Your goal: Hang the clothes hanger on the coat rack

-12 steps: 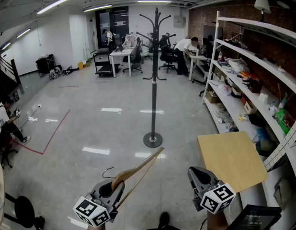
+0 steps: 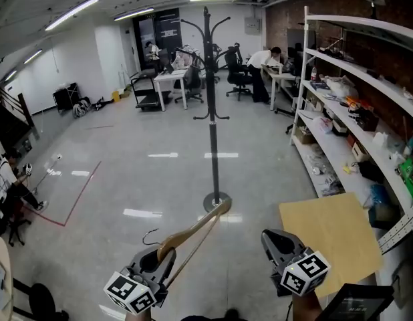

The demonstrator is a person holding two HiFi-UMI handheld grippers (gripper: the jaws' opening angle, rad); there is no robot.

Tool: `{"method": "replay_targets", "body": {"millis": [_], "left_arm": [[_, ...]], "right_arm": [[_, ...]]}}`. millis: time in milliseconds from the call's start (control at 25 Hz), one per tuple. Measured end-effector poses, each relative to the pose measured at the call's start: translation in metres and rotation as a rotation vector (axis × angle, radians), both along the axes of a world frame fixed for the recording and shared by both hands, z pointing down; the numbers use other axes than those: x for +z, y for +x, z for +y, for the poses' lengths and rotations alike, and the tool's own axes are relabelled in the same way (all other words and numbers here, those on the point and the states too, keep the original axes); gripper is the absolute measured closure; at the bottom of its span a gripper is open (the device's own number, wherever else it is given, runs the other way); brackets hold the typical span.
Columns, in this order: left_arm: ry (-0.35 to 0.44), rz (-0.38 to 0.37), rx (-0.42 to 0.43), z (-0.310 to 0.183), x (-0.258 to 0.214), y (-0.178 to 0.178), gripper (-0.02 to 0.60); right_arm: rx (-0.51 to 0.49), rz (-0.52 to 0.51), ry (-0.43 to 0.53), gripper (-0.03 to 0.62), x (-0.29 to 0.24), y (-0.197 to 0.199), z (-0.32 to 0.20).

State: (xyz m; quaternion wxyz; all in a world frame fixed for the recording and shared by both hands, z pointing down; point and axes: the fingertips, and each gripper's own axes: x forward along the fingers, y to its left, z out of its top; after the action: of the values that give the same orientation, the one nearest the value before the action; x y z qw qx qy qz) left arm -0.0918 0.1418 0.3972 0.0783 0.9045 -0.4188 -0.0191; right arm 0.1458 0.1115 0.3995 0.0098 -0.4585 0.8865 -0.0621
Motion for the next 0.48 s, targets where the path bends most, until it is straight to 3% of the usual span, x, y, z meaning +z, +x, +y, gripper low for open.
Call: {"method": "replay_targets", "body": {"millis": [480], "left_arm": [[-0.028,-0.002,0.018,-0.108,0.014,0.0,0.529]], "right_arm": [[0.03,0.006,-0.044,0.588,0.014,0.003,-0.102]]}}
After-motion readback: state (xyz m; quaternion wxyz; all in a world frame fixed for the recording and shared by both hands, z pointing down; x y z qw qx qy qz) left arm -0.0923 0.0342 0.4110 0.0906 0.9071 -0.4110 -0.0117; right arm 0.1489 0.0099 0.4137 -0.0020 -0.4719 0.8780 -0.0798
